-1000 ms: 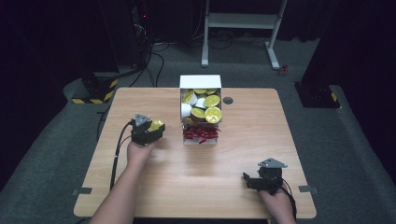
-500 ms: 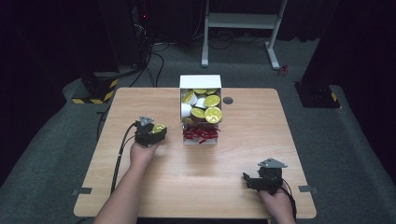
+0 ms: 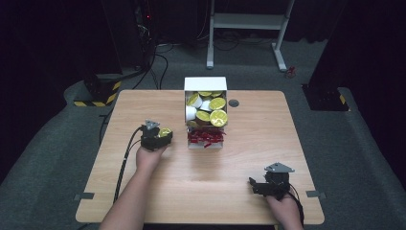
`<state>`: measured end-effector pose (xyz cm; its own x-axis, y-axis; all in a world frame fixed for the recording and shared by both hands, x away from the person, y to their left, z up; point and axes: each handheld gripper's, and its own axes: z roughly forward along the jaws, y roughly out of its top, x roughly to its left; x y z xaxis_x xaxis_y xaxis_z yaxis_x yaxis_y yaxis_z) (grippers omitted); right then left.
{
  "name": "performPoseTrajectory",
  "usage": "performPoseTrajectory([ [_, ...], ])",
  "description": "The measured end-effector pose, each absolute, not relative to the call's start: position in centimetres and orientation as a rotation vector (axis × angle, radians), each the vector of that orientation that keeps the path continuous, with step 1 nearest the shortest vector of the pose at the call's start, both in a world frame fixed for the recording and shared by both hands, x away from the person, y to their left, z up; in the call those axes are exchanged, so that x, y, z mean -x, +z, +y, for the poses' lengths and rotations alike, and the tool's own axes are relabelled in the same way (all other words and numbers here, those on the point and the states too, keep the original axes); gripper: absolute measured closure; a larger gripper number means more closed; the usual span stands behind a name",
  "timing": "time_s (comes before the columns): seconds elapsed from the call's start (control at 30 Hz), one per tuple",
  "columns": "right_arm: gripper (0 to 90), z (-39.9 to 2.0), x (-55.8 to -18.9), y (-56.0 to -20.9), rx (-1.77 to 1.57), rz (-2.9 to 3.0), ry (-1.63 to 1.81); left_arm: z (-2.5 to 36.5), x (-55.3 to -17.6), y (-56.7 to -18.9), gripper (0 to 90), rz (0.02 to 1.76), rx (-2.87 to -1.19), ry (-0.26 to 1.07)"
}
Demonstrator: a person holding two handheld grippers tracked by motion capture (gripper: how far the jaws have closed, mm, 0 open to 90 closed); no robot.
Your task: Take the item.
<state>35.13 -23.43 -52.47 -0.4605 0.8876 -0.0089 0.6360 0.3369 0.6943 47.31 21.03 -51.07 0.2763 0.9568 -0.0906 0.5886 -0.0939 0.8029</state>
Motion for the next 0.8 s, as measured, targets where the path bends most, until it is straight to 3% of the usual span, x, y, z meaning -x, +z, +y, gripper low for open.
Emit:
performPoseTrajectory([
  [0.6, 7.6, -23.43, -35.09, -52.47, -1.342, 2.221, 0.889, 20.46, -47.38, -51.41, 37.2, 1.403, -1.779, 0.62],
  [0.8, 7.6, -23.44, -35.09, -52.47, -1.342, 2.221, 0.889, 20.89, -47.32, -50.82, 26.8, 1.417, -1.739, 0.602],
])
